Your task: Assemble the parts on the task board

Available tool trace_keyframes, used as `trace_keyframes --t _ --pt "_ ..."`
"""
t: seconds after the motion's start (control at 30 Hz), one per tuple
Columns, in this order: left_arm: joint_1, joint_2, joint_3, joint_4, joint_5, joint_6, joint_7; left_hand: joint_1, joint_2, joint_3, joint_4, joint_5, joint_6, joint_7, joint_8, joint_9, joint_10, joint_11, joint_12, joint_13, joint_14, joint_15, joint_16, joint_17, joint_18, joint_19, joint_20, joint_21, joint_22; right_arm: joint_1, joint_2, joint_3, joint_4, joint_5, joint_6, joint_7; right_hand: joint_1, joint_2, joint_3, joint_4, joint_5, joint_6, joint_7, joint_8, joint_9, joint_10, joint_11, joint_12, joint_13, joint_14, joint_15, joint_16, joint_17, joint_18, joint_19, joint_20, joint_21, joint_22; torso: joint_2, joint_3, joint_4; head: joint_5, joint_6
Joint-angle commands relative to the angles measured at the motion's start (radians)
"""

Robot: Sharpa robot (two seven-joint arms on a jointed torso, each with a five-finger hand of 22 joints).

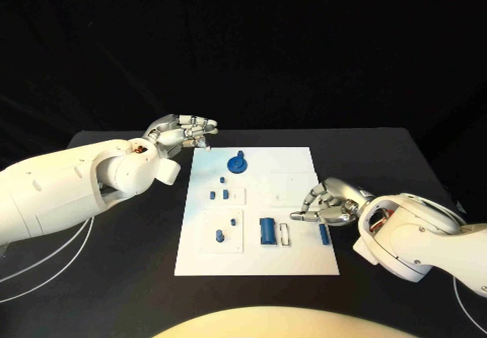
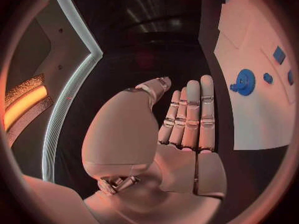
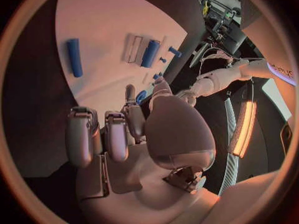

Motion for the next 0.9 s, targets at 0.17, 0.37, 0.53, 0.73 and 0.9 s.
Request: trace_keyframes --t 0.17,0.37,0.53,0.73,0.9 --pt "0.0 0.003 0.0 -0.001 0.003 0.011 0.008 0.0 0.013 0.001 0.008 0.001 -0.005 0.009 0.006 0.001 -0.007 -0.001 0.007 -0.001 -0.005 0.0 -0.002 -0.001 0.014 0.001 0.007 -0.005 -0.001 0.001 -0.081 -0.001 -0.007 -0.045 0.059 0.001 0.069 -0.008 -0.013 0.0 -0.006 -0.016 0.007 -0.023 -0.007 -0.006 0.012 -0.009 0.045 0.084 0.012 -0.007 0.155 -0.004 0.065 0.01 -0.002 0.228 0.001 -0.0006 -0.0013 -0.02 0.005" --pt "0.0 0.006 0.0 -0.002 0.004 0.013 0.008 0.0 0.013 0.001 0.008 0.001 -0.005 0.009 0.006 0.001 -0.007 -0.001 0.007 -0.001 -0.005 0.0 -0.002 -0.001 0.014 0.001 0.007 -0.005 -0.001 -0.016 -0.121 -0.003 -0.005 -0.101 0.137 -0.036 0.087 -0.003 -0.016 0.003 -0.012 0.004 0.004 -0.019 -0.003 -0.006 0.01 -0.011 0.044 0.083 0.012 -0.008 0.153 -0.003 0.064 0.011 -0.005 0.227 0.001 0.0015 0.0001 -0.034 0.01" --pt "-0.001 0.008 0.0 -0.004 0.004 0.015 0.009 0.0 0.013 0.0 0.009 0.001 -0.006 0.009 0.008 0.001 -0.008 -0.001 0.009 -0.001 -0.005 0.0 -0.001 -0.001 0.014 0.002 0.007 -0.007 -0.002 -0.028 -0.128 -0.004 -0.009 -0.145 0.154 -0.054 0.094 0.003 -0.02 0.004 -0.012 0.022 -0.001 -0.014 0.001 -0.007 0.006 -0.014 0.042 0.083 0.009 -0.008 0.153 -0.003 0.064 0.01 -0.007 0.227 0.001 0.0001 -0.0007 -0.044 0.012" --pt "-0.001 0.009 -0.001 -0.004 0.004 0.017 0.008 0.0 0.013 0.0 0.009 0.001 -0.006 0.009 0.008 0.001 -0.008 -0.001 0.009 -0.001 -0.005 0.0 -0.001 -0.001 0.014 0.002 0.007 -0.007 -0.002 -0.053 -0.109 -0.005 -0.021 -0.176 0.159 -0.069 0.095 0.004 -0.023 0.005 -0.013 0.029 -0.003 -0.012 0.002 -0.007 0.004 -0.016 0.041 0.083 0.007 -0.007 0.156 -0.003 0.065 0.009 -0.002 0.228 0.003 -0.0004 0.002 -0.05 0.008" --pt "-0.002 0.006 -0.001 -0.003 0.005 0.017 0.008 0.0 0.013 0.0 0.009 0.001 -0.006 0.009 0.008 0.001 -0.008 -0.001 0.009 -0.001 -0.005 0.0 -0.001 -0.001 0.014 0.002 0.007 -0.007 -0.002 -0.079 -0.085 -0.006 -0.03 -0.188 0.154 -0.071 0.096 0.004 -0.023 0.004 -0.014 0.03 -0.004 -0.012 0.003 -0.006 0.004 -0.015 0.042 0.084 0.007 -0.007 0.157 -0.004 0.065 0.008 -0.002 0.228 0.004 0.0003 0.0032 -0.05 0.007"
